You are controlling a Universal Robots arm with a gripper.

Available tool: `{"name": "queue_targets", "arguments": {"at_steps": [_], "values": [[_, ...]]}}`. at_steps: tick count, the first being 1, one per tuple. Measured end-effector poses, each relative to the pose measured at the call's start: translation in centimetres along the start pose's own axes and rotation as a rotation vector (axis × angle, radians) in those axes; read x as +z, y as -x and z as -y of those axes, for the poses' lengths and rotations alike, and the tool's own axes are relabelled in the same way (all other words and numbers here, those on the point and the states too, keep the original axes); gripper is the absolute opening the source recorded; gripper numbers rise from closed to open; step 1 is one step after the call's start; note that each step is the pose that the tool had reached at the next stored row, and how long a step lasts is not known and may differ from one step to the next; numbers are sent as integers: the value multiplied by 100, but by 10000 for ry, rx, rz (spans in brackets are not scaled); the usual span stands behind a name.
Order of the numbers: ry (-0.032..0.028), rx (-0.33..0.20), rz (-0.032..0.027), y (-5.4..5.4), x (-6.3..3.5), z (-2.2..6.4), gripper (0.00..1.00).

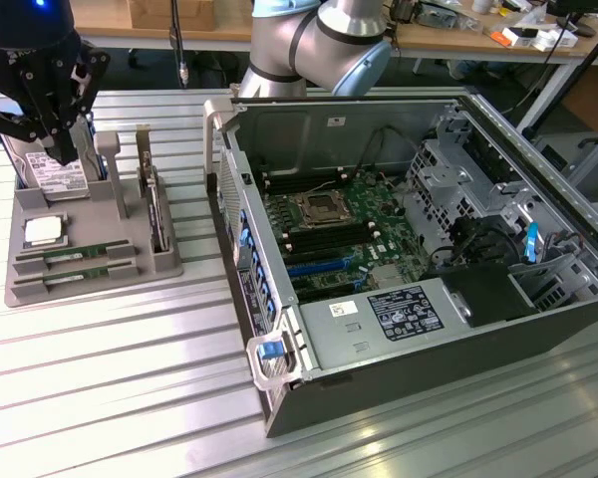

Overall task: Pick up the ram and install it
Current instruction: 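Pick up the ram and move it above insertion slot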

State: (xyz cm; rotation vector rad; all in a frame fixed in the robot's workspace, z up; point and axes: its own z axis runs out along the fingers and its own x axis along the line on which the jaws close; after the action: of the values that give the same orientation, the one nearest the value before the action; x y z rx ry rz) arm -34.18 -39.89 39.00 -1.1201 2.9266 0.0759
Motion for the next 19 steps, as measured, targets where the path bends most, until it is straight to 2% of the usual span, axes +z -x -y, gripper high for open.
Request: {"name": "queue_targets", "arguments": {"at_steps": [4,8,11,14,19], "values": [[36,-1529,-65,0,5,0,11],[90,-3767,-161,0,13,1,11],[111,-4665,-199,0,16,1,11],[140,-5873,-250,-1,22,1,11],[168,-7033,-301,-1,30,1,11]]}}
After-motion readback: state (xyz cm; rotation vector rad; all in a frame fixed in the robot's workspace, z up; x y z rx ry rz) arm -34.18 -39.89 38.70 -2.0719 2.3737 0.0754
